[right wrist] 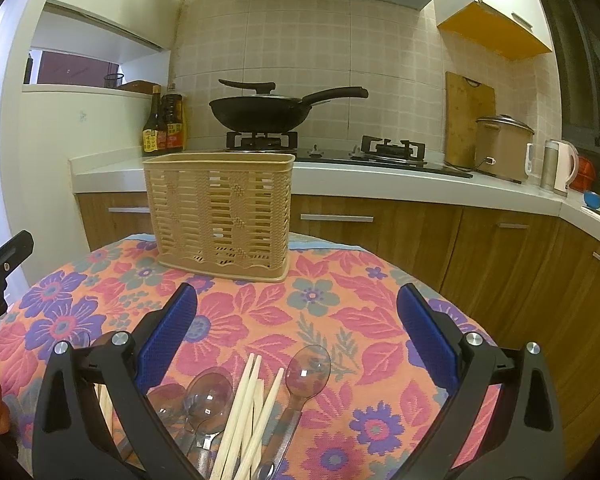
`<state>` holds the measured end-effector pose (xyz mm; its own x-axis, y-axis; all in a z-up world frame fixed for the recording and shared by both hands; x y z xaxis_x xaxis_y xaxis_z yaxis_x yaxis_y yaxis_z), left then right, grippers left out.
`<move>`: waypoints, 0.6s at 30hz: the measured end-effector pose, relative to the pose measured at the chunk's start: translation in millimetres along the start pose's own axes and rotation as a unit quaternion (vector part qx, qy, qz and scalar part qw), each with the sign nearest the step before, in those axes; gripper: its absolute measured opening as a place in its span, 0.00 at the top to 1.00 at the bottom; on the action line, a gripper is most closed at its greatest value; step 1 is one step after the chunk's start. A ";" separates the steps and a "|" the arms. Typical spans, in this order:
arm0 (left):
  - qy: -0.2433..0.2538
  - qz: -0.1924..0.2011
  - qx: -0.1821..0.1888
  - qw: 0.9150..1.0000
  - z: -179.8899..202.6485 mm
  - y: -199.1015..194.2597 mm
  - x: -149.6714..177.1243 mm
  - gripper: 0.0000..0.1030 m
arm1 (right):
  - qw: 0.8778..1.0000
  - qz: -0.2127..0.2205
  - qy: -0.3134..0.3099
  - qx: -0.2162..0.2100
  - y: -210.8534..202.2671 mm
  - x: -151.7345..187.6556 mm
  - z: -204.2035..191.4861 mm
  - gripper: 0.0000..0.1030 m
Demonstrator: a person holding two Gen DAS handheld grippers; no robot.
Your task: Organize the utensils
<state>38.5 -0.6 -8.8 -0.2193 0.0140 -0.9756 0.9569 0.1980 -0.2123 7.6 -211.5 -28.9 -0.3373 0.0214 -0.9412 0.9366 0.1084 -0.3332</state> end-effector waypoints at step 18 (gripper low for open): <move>-0.001 0.001 0.000 1.000 -0.1 -0.3 0.1 0.07 | 1.000 -0.002 0.001 -0.001 1.2 0.9 -0.1 0.08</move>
<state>38.1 -0.6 -8.8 -0.2177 0.0125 -0.9759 0.9571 0.1985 -0.2110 8.4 -211.3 -30.1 -0.3406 0.0237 -0.9399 0.9353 0.1099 -0.3362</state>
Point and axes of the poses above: each gripper's, at about its wrist camera, not at the fingertips, and y roughly the way its jaws point, z to its right, x to its underside, the point moved 5 cm from there along y, roughly the way its jaws point, and after that the axes turned 12 degrees about -x, right-handed, at the moved point
